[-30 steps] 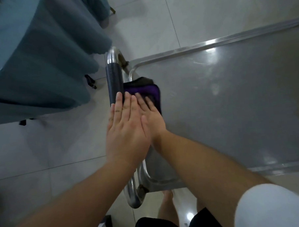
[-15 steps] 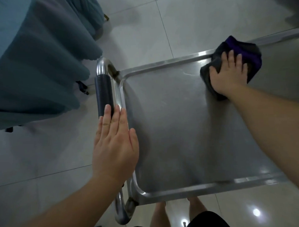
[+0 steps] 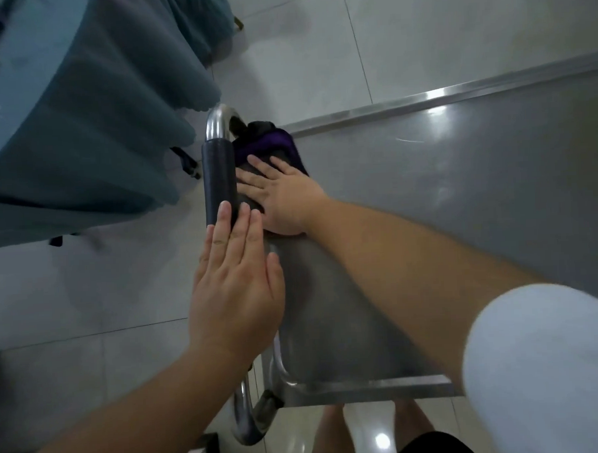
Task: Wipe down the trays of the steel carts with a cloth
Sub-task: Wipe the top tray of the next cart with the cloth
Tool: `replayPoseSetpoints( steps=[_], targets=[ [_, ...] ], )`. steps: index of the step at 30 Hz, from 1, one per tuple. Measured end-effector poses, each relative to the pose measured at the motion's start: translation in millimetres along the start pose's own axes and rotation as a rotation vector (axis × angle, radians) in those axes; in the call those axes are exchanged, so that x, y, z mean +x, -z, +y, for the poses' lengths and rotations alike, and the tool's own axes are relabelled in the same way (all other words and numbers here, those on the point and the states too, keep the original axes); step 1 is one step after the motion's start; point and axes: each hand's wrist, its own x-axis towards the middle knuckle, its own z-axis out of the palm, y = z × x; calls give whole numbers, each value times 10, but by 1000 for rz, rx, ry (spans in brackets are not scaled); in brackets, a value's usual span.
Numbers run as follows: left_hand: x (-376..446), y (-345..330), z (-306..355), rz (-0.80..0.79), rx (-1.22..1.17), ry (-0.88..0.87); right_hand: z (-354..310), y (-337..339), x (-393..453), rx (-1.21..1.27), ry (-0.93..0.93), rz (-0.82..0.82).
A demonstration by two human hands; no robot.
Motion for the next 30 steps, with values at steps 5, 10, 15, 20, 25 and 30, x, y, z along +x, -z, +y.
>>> replayPoseSetpoints(
  steps=[5,10,15,20,25,30],
  targets=[
    [-16,10,-21,2,-35,-10,1059,35,-676,21,-324,155],
    [-23,29,-11,-17,-57,-10,2045,129,-1242,118,-1067,256],
    [-15,40,-3,-3,-67,-6,1543,139,-588,208,-1105,293],
    [-3,7,-14,11,-57,1,446,104,234,163,-692,213],
    [-2,-2,-25,-3,-55,-13,-373,-130,335,121,-541,128],
    [7,46,-23,-51,-2,-18,-620,-479,-384,9,-311,133]
  ],
)
